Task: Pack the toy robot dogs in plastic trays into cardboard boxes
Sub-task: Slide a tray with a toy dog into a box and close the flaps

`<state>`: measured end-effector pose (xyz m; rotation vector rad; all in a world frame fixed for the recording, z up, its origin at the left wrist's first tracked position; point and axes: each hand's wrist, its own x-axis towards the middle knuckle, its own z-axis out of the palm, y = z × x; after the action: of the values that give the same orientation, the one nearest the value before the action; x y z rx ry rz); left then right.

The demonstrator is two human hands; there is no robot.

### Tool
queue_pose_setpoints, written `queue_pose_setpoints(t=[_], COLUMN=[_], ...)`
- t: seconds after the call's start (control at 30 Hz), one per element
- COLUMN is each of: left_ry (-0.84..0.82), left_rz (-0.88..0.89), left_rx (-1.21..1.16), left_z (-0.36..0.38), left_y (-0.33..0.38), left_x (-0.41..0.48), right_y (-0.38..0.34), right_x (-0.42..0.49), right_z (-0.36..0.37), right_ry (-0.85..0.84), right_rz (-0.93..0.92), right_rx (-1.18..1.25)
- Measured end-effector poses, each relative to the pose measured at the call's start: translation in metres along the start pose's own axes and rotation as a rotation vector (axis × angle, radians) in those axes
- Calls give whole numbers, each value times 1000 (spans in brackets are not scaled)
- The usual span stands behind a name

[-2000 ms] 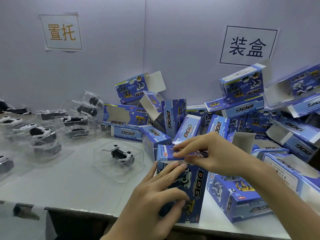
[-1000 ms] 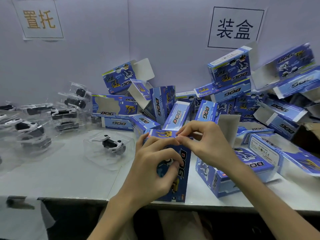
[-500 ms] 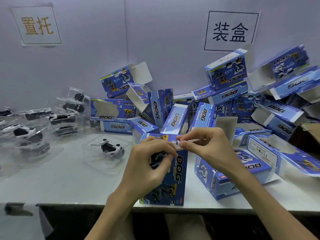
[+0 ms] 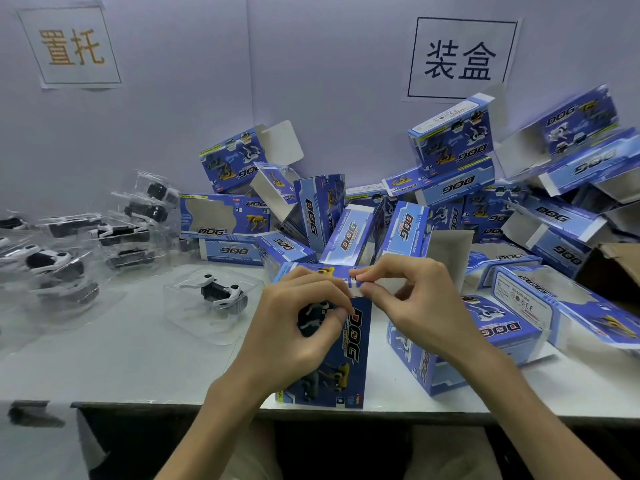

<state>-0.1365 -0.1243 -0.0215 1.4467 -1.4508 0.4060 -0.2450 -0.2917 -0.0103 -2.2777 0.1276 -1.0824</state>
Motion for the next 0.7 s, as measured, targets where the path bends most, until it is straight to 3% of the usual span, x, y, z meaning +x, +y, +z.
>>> queue_pose_setpoints(t=[0.13, 0.3, 0.53, 0.7], left_ry=[14, 44, 37, 12], left_rz=[-7, -7, -3, -151], left_rx=[-23, -52, 199, -65], left_z=[1, -4, -26, -36], left_y=[-1, -9, -35, -52], left_x=[2, 1, 2, -12], right_y=[-6, -17, -11, -8], right_x=[0, -9, -10, -10], right_z=[3, 1, -1, 2], right_ry=[0, -61, -73, -74], right_rz=[-3, -113, -123, -150], right_rx=[-10, -236, -267, -233])
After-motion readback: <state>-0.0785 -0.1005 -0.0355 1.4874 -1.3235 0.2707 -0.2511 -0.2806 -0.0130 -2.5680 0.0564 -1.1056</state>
